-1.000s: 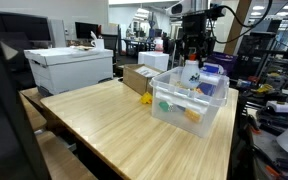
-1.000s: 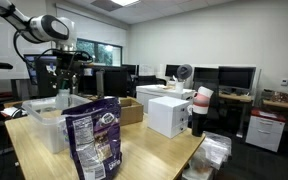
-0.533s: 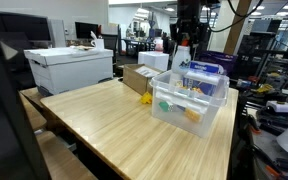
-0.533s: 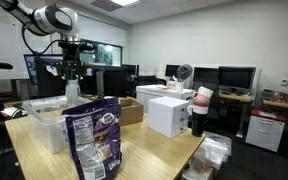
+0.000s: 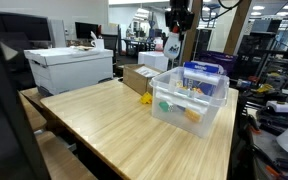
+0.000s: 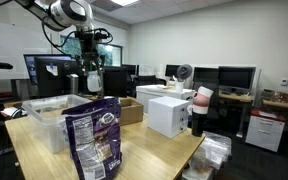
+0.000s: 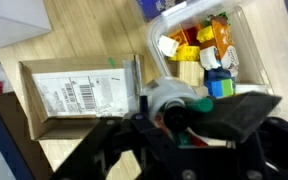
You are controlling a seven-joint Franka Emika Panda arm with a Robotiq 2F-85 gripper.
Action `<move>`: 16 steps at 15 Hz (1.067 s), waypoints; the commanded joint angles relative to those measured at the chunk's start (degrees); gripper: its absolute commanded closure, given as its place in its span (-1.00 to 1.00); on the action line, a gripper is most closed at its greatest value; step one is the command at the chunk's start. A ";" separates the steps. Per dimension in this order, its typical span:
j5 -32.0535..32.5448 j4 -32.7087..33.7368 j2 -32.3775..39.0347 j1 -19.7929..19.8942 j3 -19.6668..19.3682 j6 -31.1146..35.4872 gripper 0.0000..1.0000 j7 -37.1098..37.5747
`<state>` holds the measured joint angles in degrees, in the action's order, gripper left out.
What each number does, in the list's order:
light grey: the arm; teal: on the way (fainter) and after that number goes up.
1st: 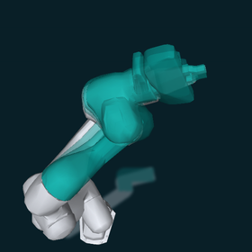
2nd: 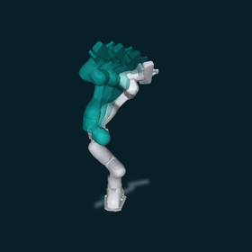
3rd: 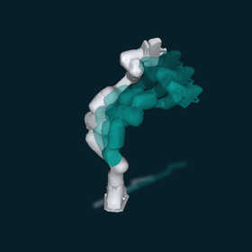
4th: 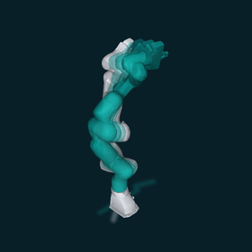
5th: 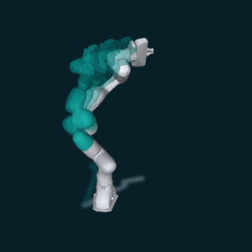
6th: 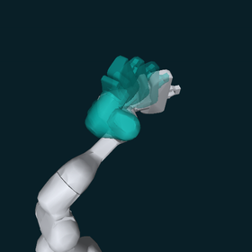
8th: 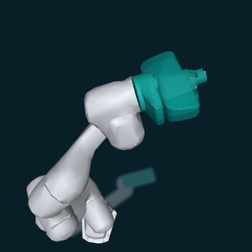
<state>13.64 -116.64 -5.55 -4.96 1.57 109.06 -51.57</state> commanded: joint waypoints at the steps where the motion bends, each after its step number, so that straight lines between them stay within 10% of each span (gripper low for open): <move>1: 4.37 6.41 4.08 1.81 -0.35 -2.85 0.32 3.92; 16: 2.13 13.73 11.55 9.07 -5.70 -2.14 0.32 4.16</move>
<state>16.79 -102.99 5.57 2.83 -3.90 105.98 -48.40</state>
